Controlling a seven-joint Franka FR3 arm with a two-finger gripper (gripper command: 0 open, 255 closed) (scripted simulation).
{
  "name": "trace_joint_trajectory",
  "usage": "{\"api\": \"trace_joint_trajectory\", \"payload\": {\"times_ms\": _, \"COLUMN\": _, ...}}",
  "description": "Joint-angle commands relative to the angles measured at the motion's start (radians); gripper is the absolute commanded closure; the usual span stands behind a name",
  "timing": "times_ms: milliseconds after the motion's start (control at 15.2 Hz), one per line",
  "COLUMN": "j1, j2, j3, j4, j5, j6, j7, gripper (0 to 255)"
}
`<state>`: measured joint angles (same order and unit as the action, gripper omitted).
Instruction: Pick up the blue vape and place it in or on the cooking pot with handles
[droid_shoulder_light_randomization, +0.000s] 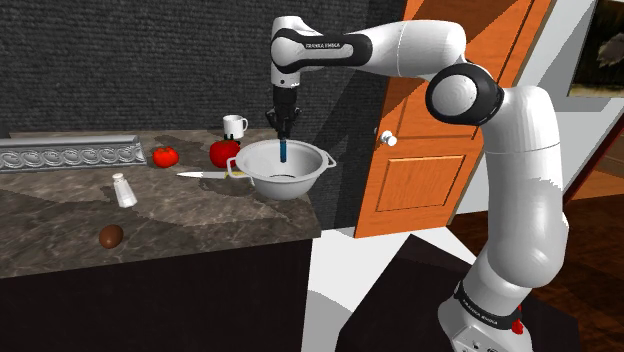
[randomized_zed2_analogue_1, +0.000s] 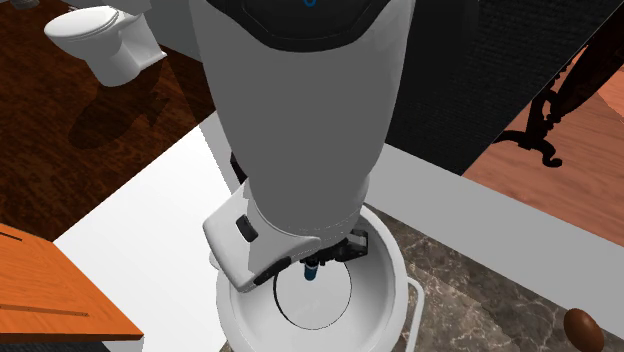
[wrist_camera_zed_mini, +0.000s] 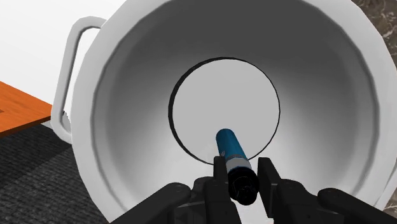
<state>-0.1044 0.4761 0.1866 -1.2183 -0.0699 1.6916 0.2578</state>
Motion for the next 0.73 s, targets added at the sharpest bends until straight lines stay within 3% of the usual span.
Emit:
{"api": "trace_joint_trajectory", "payload": {"times_ms": 0, "j1": 0.0, "j2": -0.001, "j3": 0.0, "j4": -0.002, "j5": 0.0, "j6": 0.001, "j7": 0.0, "gripper": 255}}
{"api": "trace_joint_trajectory", "payload": {"times_ms": 198, "j1": 0.0, "j2": -0.001, "j3": 0.0, "j4": -0.002, "j5": 0.0, "j6": 0.001, "j7": 0.0, "gripper": 255}}
{"api": "trace_joint_trajectory", "payload": {"times_ms": 264, "j1": 0.0, "j2": -0.001, "j3": 0.0, "j4": -0.002, "j5": 0.0, "j6": 0.001, "j7": 0.0, "gripper": 0}}
{"api": "trace_joint_trajectory", "payload": {"times_ms": 594, "j1": 0.0, "j2": -0.001, "j3": 0.0, "j4": -0.002, "j5": 0.0, "j6": 0.001, "j7": 0.0, "gripper": 0}}
{"api": "trace_joint_trajectory", "payload": {"times_ms": 660, "j1": 0.002, "j2": 0.006, "j3": 0.0, "j4": 0.042, "j5": -0.001, "j6": -0.036, "j7": 0.0, "gripper": 0}}
